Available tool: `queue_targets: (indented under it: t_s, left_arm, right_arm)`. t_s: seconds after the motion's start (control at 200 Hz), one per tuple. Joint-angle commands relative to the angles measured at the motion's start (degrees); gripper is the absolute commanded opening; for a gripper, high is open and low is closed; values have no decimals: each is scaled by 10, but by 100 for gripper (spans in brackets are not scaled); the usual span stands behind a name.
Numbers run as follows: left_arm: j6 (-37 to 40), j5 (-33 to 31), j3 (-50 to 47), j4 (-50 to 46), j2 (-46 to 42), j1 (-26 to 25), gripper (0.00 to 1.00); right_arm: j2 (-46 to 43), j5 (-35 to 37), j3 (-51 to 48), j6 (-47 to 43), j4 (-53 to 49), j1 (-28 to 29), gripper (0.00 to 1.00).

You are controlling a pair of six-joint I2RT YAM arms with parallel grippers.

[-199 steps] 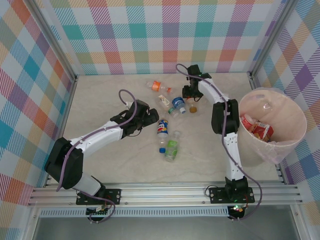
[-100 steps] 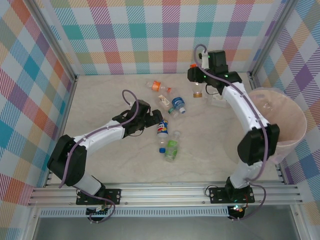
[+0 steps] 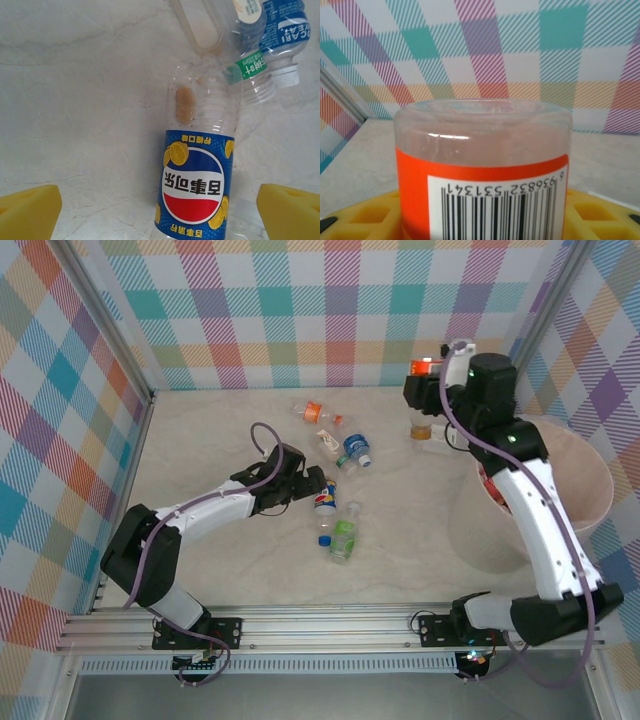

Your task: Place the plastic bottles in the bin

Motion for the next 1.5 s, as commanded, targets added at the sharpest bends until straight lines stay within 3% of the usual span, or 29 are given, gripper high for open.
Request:
queue_targets:
  t_s: [0.0, 0.115, 0.345, 0.405, 0.56, 0.635, 0.825, 1.14, 1.24, 1.34, 1.495]
  left_arm:
    - [-7, 3, 22, -17, 12, -10, 100]
    - [-13, 10, 29, -17, 23, -13, 100]
    - [-43, 35, 0, -27, 23, -16, 100]
    - [-50, 50, -5, -27, 27, -15, 100]
    - [-51, 66, 10, -29, 45, -16, 100]
    - [-50, 63, 20, -38, 53, -16, 100]
    - [-48, 58, 35, -53, 62, -15, 100]
    - [-50, 44, 42, -76, 57, -16, 100]
    - [-51, 40, 41, -82, 55, -16, 100]
    - [-51, 40, 41, -85, 58, -17, 100]
    - [-57, 39, 36, -85, 58, -18, 100]
  right_arm:
    - [-27, 84, 14, -23, -52, -4, 48]
    - [-47, 144, 32, -33, -113, -36, 48]
    - [-64, 148, 79, -32, -206, -146, 48]
    - [-66, 188, 90, -45, -222, -166, 48]
    - [-92, 370, 50, -112, -211, -219, 49]
    - [-122, 404, 3, -159, -177, -254, 48]
    - [-190, 397, -121, -272, -71, -283, 46]
    - [-203, 382, -212, -298, -24, -348, 52]
    - [-203, 360, -225, -302, -17, -362, 56]
    - [-204, 356, -230, -298, -20, -366, 67]
    - [-195, 332, -198, -267, -77, -366, 78]
